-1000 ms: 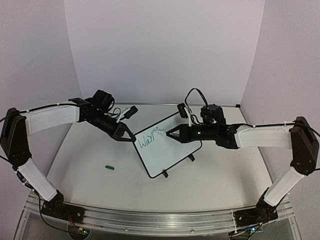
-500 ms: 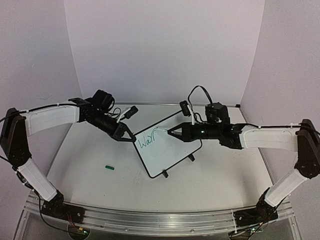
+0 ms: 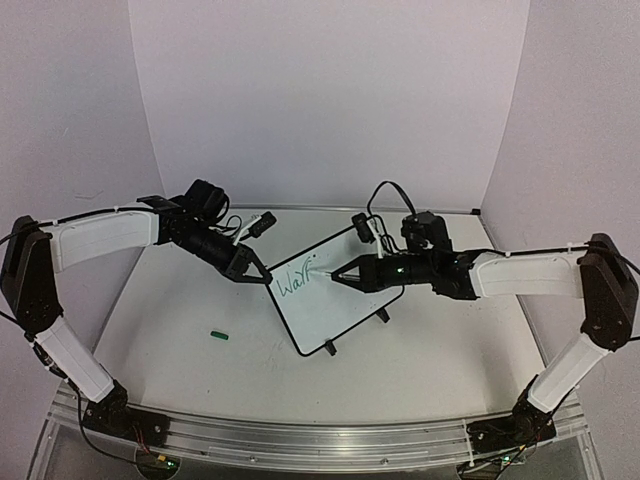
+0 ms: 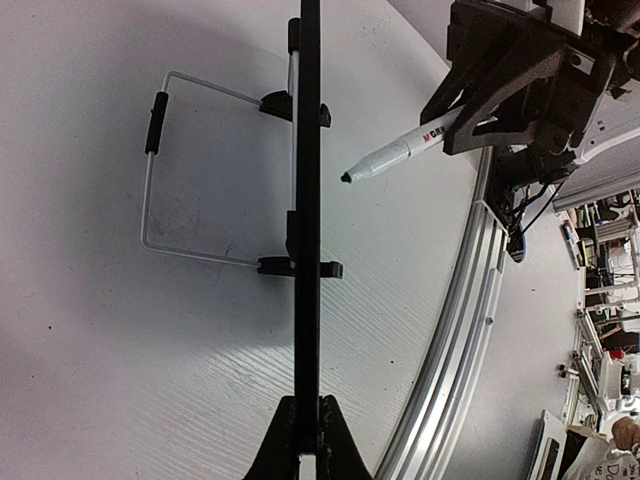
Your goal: Write a sentence on the whiteboard
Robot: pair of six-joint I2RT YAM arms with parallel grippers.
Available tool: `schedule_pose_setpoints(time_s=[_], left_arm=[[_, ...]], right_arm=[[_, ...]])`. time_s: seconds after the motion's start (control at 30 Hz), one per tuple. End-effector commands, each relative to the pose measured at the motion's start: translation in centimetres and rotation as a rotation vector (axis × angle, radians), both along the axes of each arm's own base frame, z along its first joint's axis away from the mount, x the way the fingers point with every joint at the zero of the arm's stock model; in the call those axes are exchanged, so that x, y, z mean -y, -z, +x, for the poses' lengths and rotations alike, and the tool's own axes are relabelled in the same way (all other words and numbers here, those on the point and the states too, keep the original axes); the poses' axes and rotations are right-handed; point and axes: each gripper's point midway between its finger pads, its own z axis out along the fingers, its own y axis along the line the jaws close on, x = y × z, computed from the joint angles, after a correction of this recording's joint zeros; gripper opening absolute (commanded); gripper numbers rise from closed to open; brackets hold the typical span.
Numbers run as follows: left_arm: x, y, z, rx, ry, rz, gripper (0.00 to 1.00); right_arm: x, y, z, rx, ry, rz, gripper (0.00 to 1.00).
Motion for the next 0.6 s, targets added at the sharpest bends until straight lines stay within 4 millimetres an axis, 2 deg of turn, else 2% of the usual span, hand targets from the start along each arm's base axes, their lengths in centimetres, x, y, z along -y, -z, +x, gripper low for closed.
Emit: schedule_pose_setpoints(time_s=[0.0, 0.57], left_arm=[[0.6, 0.2, -1.0, 0.024, 0.053, 0.023, 0.00], [0.6, 0.1, -1.0, 0.024, 0.053, 0.023, 0.00]], right_arm=[[-1.1, -1.5, 0.1, 0.035, -0.043, 0.036, 0.00], [-1.5, -1.6, 1.3, 0.047, -0.003, 0.027, 0.00]])
